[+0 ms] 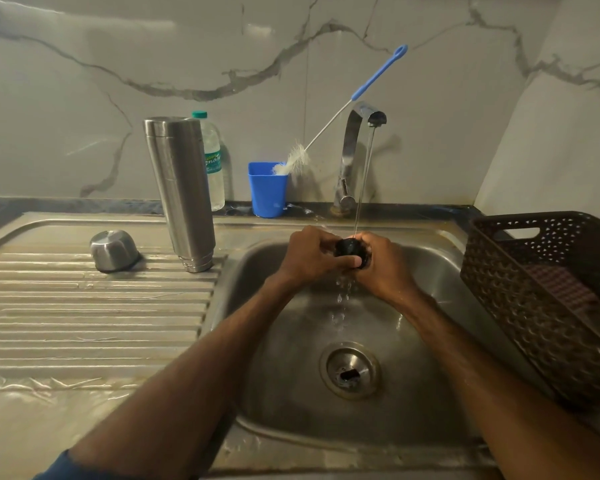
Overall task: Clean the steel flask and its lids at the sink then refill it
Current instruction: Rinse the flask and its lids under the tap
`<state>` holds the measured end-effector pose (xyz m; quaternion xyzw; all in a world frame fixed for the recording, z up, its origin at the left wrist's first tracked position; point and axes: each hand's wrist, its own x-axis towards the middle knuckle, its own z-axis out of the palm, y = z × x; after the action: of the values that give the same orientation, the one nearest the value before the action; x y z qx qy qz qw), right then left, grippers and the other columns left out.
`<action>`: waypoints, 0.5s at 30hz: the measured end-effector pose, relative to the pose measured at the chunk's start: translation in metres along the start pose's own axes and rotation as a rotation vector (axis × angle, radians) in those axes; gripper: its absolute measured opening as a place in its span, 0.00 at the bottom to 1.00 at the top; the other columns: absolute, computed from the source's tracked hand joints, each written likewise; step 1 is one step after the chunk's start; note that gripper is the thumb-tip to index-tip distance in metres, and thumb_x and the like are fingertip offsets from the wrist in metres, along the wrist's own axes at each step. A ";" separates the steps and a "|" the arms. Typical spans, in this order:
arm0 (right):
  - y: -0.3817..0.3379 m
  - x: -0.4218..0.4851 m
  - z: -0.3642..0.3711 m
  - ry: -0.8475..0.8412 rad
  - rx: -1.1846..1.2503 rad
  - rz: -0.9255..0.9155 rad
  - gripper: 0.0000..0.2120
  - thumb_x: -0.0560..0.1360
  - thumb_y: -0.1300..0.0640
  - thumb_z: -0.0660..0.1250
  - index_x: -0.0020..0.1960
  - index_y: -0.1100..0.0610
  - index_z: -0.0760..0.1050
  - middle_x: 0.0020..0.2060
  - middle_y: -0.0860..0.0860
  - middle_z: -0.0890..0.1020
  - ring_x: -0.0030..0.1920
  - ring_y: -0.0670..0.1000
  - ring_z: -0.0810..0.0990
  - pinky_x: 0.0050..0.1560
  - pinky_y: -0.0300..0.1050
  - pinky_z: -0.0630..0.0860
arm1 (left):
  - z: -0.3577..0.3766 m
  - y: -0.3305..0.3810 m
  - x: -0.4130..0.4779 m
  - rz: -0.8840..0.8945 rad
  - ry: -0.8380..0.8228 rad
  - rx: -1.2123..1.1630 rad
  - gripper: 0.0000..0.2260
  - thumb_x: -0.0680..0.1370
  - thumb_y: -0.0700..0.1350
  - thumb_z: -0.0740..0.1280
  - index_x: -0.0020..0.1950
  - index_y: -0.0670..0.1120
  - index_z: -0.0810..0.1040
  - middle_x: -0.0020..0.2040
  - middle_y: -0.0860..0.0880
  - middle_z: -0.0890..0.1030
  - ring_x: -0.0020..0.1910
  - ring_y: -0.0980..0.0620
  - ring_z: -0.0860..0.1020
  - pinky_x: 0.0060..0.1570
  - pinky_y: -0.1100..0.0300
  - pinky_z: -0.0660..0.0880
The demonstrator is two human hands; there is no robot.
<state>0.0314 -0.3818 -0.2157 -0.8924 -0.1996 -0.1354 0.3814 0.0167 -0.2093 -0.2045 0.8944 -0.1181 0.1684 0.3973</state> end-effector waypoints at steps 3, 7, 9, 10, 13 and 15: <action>-0.001 0.001 0.001 0.006 -0.062 -0.033 0.18 0.68 0.58 0.81 0.56 0.55 0.82 0.44 0.49 0.85 0.43 0.48 0.83 0.44 0.46 0.83 | 0.004 0.004 0.000 -0.048 0.063 0.014 0.17 0.68 0.54 0.82 0.52 0.46 0.89 0.43 0.47 0.88 0.41 0.51 0.84 0.48 0.56 0.80; 0.000 0.002 0.003 -0.008 -0.112 -0.048 0.13 0.70 0.56 0.80 0.52 0.54 0.83 0.42 0.49 0.85 0.41 0.49 0.82 0.40 0.41 0.79 | 0.008 0.007 0.002 -0.130 0.072 0.027 0.17 0.67 0.51 0.84 0.51 0.45 0.89 0.43 0.49 0.88 0.38 0.58 0.82 0.42 0.69 0.76; 0.000 0.001 0.001 -0.040 -0.121 -0.059 0.09 0.71 0.56 0.80 0.49 0.53 0.83 0.39 0.48 0.84 0.39 0.47 0.82 0.38 0.40 0.77 | 0.005 0.002 0.003 -0.144 0.032 0.016 0.16 0.67 0.50 0.83 0.51 0.45 0.89 0.44 0.48 0.88 0.39 0.56 0.84 0.41 0.70 0.77; 0.000 0.001 0.001 -0.056 -0.124 -0.061 0.09 0.71 0.56 0.80 0.48 0.53 0.83 0.38 0.48 0.84 0.38 0.46 0.81 0.38 0.41 0.78 | 0.002 0.001 0.003 -0.133 0.012 0.009 0.15 0.68 0.49 0.83 0.51 0.45 0.89 0.44 0.48 0.88 0.39 0.54 0.85 0.40 0.70 0.77; 0.002 0.001 -0.004 -0.102 -0.112 -0.063 0.10 0.69 0.57 0.80 0.47 0.51 0.82 0.37 0.46 0.84 0.38 0.44 0.82 0.37 0.40 0.77 | -0.005 -0.004 0.002 -0.069 -0.040 -0.025 0.13 0.70 0.47 0.82 0.51 0.45 0.89 0.43 0.48 0.88 0.38 0.57 0.85 0.38 0.72 0.76; 0.003 0.001 -0.006 -0.119 -0.097 -0.070 0.10 0.69 0.58 0.80 0.47 0.51 0.83 0.38 0.46 0.84 0.39 0.44 0.83 0.37 0.38 0.75 | -0.004 -0.004 0.002 -0.036 -0.065 -0.008 0.11 0.72 0.47 0.81 0.52 0.45 0.89 0.41 0.48 0.88 0.35 0.59 0.83 0.36 0.72 0.74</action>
<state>0.0333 -0.3878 -0.2135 -0.9087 -0.2461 -0.1050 0.3205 0.0193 -0.2034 -0.2037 0.8997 -0.1153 0.1316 0.3998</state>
